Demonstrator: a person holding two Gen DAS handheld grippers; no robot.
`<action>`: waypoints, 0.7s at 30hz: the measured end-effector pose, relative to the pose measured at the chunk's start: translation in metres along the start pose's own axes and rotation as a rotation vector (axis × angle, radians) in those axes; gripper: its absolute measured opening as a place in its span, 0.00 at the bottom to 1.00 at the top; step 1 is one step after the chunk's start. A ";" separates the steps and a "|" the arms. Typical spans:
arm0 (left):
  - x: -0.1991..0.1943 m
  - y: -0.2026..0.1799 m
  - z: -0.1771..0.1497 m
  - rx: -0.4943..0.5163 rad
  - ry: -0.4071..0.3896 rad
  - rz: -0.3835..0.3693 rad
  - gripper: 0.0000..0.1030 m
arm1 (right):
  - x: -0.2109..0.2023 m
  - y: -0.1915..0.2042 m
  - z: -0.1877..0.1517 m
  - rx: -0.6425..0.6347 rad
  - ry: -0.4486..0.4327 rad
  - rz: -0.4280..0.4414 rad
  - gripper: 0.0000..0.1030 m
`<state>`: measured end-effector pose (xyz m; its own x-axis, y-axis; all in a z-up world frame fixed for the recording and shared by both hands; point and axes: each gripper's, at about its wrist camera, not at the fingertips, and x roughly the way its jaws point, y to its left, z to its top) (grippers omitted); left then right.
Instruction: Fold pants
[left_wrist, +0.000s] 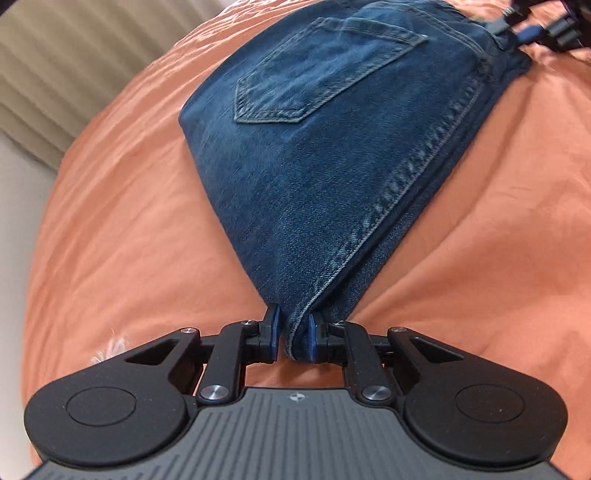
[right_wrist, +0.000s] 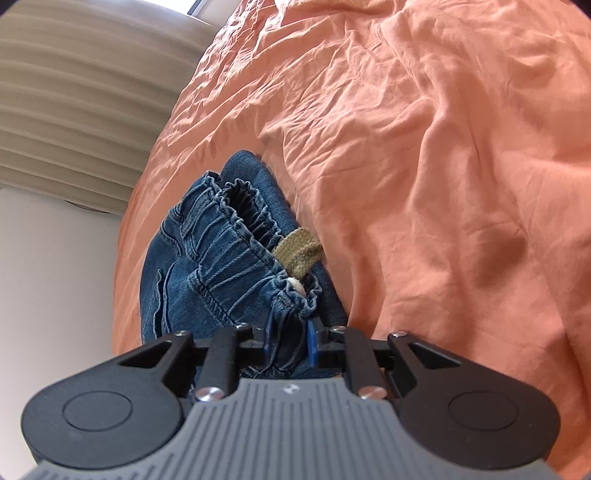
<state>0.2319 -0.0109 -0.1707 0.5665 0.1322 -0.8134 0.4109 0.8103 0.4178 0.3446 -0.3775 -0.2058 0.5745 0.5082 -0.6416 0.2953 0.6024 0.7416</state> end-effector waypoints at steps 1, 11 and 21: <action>-0.001 0.002 0.000 -0.006 -0.001 -0.005 0.15 | 0.001 -0.001 0.000 0.001 0.000 0.000 0.12; -0.021 0.008 -0.017 -0.032 0.070 -0.036 0.08 | -0.003 0.002 -0.002 -0.027 -0.006 -0.003 0.13; -0.069 0.069 -0.022 -0.370 -0.060 -0.131 0.29 | -0.056 0.008 0.001 -0.062 -0.115 0.021 0.42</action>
<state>0.2052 0.0483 -0.0949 0.5712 -0.0110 -0.8207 0.2036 0.9706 0.1287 0.3152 -0.4019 -0.1636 0.6650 0.4493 -0.5966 0.2363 0.6312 0.7388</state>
